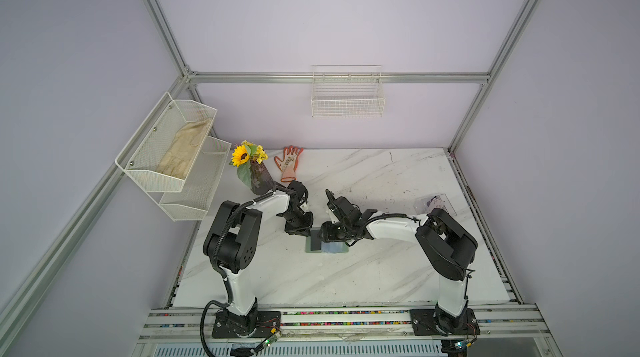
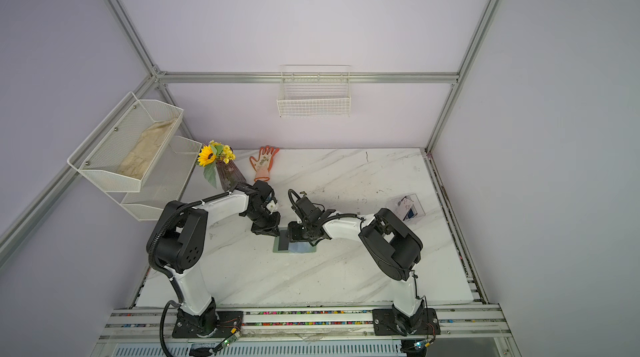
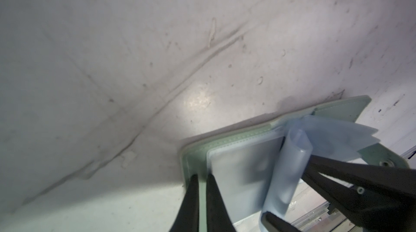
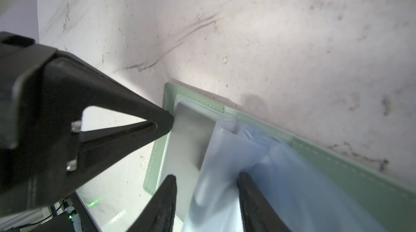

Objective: Insert credit cards into a card holder
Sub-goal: Turn over the card slot in the card holder.

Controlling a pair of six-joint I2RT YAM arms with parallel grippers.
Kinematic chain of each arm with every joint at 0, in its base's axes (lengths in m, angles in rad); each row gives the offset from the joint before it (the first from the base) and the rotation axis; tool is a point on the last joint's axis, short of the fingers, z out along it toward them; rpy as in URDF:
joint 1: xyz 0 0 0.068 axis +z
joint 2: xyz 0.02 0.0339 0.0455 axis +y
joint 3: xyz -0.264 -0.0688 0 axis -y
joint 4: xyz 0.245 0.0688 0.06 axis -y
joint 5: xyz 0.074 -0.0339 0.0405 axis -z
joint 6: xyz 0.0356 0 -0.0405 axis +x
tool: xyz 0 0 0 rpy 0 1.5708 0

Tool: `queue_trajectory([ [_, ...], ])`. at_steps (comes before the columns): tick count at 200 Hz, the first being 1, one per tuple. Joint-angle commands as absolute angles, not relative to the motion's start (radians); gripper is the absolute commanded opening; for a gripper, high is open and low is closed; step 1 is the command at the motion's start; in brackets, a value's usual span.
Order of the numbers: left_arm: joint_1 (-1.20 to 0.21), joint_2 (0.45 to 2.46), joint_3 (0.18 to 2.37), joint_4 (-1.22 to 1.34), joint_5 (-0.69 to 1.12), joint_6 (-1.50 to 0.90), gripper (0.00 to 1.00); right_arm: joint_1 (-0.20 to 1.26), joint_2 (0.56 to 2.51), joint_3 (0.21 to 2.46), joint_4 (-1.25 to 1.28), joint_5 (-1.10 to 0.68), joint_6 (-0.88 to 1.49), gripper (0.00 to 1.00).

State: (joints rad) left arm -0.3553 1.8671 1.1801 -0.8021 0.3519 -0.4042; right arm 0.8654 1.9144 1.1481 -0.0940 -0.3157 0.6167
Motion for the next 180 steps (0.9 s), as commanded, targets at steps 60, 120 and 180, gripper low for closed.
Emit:
queue_trajectory([
  [60,-0.37,1.944,1.134,-0.779,0.324,-0.392,0.11,0.89,1.962,1.224,-0.237,-0.284,0.594,0.34],
  [120,-0.37,1.944,1.132,-0.779,0.318,-0.392,0.11,0.89,1.922,1.241,-0.195,-0.34,0.58,0.3],
  [180,-0.37,1.943,1.134,-0.778,0.315,-0.391,0.11,0.89,1.891,1.219,-0.116,-0.433,0.584,0.3],
])
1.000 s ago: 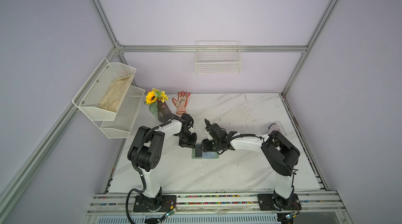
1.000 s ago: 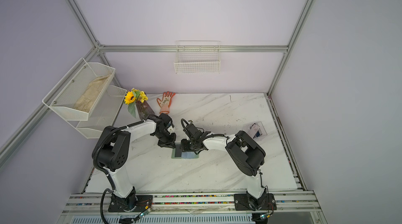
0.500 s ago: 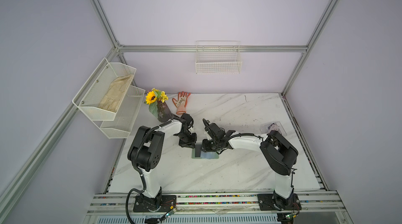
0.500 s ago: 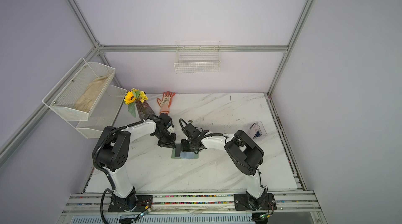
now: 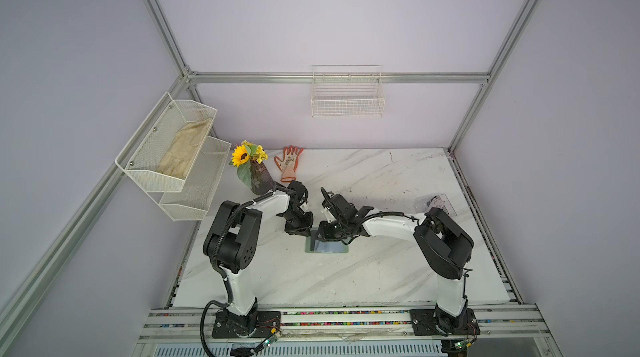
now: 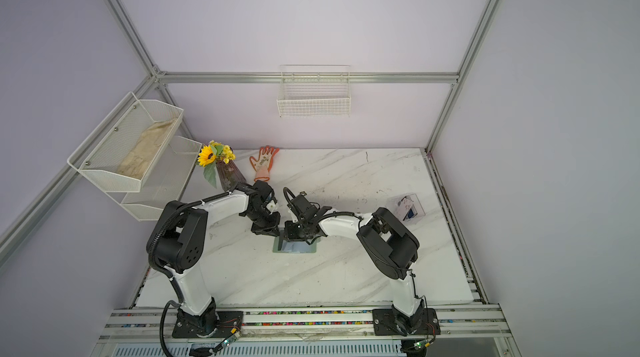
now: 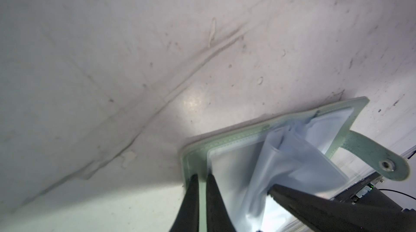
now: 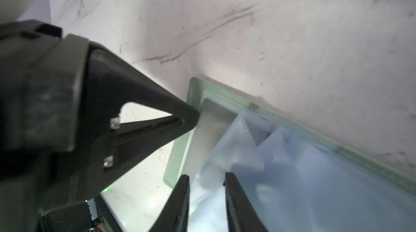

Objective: Insert credit cards into a card holder
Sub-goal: Turn over the card slot in the card holder.

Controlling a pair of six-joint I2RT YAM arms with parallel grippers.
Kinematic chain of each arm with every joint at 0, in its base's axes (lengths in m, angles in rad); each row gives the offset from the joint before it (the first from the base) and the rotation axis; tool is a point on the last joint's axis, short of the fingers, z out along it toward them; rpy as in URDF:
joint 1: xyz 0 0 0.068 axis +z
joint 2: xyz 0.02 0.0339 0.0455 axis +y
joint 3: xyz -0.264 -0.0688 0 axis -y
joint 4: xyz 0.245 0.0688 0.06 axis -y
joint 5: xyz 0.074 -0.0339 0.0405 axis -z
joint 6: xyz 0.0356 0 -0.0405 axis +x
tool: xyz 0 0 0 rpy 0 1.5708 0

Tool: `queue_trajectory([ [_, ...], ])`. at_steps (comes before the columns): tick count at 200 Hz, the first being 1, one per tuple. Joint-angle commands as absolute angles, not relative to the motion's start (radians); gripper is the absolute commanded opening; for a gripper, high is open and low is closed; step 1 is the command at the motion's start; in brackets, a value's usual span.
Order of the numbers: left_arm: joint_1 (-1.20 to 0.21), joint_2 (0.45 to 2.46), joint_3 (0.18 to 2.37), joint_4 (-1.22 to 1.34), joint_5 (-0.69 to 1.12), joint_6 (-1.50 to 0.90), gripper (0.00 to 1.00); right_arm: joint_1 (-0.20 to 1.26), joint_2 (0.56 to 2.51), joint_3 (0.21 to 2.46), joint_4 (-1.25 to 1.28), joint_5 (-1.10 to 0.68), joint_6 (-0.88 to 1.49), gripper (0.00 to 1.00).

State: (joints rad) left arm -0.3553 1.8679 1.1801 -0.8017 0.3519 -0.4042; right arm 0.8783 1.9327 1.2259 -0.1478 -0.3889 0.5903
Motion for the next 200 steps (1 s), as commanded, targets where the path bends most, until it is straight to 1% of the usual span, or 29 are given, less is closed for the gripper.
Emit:
queue_trajectory([
  [1,-0.37,1.943,1.135,-0.779,0.315,-0.391,0.11,0.89,1.89,1.219,-0.116,-0.433,0.584,0.3],
  [92,-0.37,1.962,1.139,-0.777,0.319,-0.39,0.11,0.89,1.85,1.192,-0.131,-0.42,0.579,0.31],
  [133,-0.37,1.956,1.14,-0.777,0.32,-0.388,0.11,0.889,1.77,1.141,-0.041,-0.504,0.578,0.34],
  [161,-0.37,1.949,1.141,-0.778,0.319,-0.39,0.11,0.889,1.737,1.137,-0.079,-0.453,0.589,0.34],
  [200,-0.369,1.941,1.141,-0.78,0.322,-0.39,0.11,0.89,1.786,1.129,-0.118,-0.403,0.601,0.35],
])
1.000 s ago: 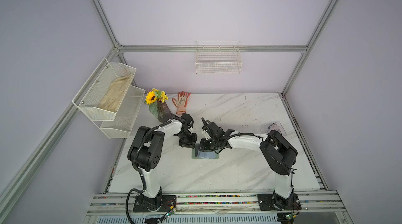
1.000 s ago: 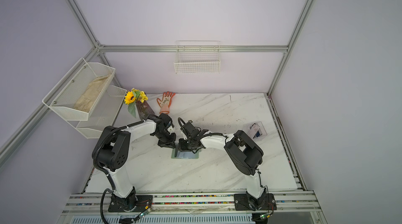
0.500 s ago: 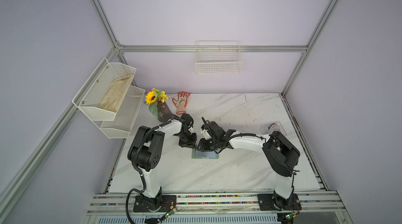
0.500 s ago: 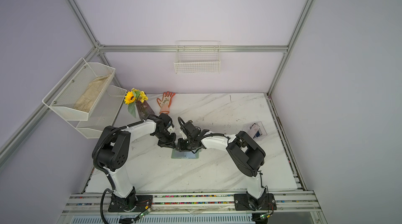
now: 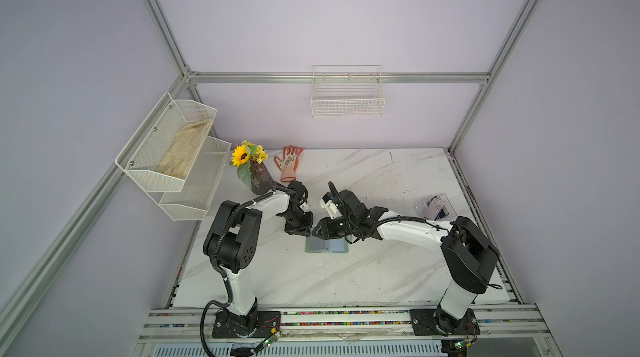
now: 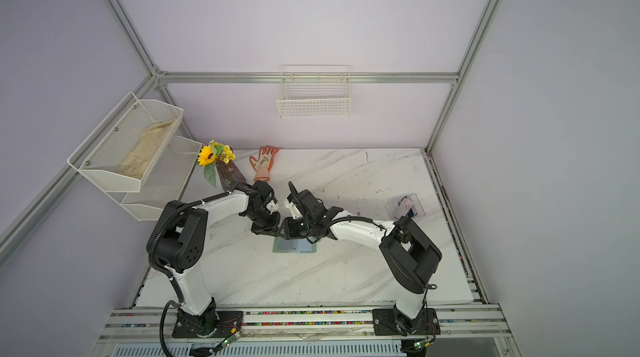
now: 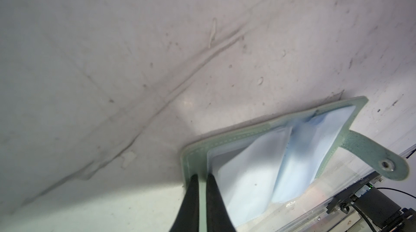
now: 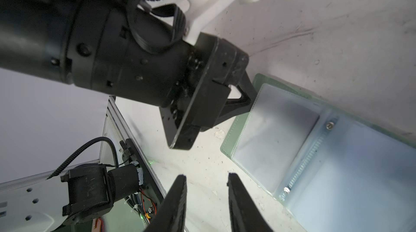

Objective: Insert credit cards into a card holder
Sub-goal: Turn over the card slot in the card holder.

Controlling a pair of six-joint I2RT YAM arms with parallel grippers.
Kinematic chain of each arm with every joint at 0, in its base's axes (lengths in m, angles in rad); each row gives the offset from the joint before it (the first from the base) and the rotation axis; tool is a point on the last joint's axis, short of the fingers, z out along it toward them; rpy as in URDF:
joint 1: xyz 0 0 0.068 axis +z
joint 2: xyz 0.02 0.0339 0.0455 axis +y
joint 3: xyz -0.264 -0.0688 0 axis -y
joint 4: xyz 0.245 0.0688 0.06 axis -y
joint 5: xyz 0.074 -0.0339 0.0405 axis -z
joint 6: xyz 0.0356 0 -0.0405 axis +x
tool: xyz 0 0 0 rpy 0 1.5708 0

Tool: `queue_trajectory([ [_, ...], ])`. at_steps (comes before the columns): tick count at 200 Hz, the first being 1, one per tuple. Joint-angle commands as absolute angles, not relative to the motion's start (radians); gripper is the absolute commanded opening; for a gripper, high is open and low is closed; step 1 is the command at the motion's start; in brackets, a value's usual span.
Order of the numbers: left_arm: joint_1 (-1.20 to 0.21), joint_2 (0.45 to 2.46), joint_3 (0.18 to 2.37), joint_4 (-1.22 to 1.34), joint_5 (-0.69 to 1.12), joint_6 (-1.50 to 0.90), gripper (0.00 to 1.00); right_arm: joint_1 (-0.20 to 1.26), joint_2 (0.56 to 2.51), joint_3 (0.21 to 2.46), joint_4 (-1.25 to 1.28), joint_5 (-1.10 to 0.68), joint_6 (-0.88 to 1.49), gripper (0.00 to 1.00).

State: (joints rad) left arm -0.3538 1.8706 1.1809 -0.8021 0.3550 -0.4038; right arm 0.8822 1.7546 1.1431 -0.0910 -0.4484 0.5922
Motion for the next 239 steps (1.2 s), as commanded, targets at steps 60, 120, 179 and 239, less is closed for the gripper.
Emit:
queue_trajectory([
  [60,-0.37,1.908,1.157,-0.807,0.322,-0.389,0.11,0.89,1.895,1.114,-0.146,-0.357,0.61,0.35],
  [120,-0.371,1.787,1.293,-0.914,0.32,-0.374,0.11,0.884,1.847,1.103,-0.153,-0.357,0.604,0.36],
  [179,-0.374,1.738,1.341,-0.946,0.32,-0.377,0.12,0.851,1.782,1.086,-0.165,-0.354,0.598,0.37],
  [239,-0.408,1.819,1.294,-0.902,0.333,-0.387,0.12,0.697,1.545,1.09,-0.457,-0.051,0.604,0.4],
])
